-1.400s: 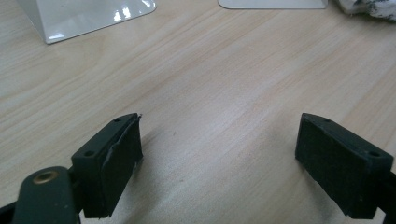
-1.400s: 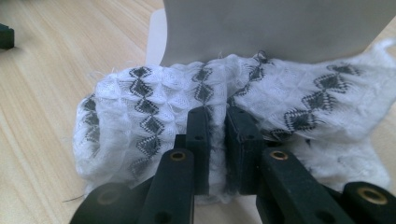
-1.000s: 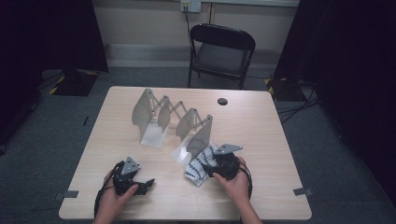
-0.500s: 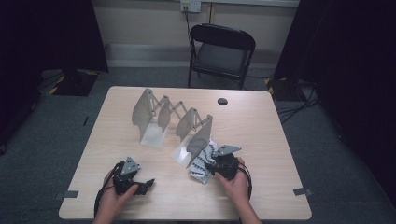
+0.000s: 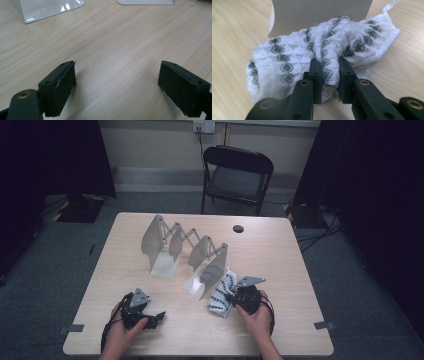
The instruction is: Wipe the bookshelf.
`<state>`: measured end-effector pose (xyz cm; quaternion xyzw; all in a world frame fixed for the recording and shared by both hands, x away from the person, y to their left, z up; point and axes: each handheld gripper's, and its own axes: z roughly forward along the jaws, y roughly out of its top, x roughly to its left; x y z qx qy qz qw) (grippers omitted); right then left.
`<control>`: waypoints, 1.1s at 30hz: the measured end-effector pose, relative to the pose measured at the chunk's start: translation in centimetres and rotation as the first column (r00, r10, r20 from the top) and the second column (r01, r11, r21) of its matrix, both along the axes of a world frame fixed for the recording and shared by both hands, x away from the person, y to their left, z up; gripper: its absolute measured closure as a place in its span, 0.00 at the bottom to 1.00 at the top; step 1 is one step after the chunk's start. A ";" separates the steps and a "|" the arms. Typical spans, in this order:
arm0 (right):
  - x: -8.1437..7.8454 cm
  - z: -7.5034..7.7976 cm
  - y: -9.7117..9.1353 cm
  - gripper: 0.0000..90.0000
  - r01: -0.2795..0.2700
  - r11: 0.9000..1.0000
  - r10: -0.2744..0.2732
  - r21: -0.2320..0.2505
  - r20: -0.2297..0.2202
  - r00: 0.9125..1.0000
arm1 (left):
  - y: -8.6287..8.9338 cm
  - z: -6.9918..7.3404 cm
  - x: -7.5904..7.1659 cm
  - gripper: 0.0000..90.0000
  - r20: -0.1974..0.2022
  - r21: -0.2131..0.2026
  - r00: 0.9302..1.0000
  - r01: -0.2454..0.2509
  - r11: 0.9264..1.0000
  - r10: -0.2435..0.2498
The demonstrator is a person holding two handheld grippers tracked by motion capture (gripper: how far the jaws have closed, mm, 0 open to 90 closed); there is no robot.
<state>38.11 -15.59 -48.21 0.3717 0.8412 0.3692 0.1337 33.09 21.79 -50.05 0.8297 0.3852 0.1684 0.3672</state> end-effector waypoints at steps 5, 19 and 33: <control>-0.4 1.7 -1.1 0.85 0.001 1.000 -0.001 0.018 0.022 1.000 | 0.0 0.0 0.0 0.16 0.001 0.000 1.000 -0.002 1.000 0.002; 1.4 12.7 -1.3 0.85 0.006 0.999 -0.017 0.049 0.211 0.977 | 0.0 0.0 0.0 0.16 0.003 0.002 1.000 -0.001 1.000 0.001; 3.1 8.0 0.2 0.85 -0.015 0.999 0.012 0.029 0.117 0.993 | 0.0 0.0 0.0 0.16 0.003 0.002 1.000 0.000 1.000 0.000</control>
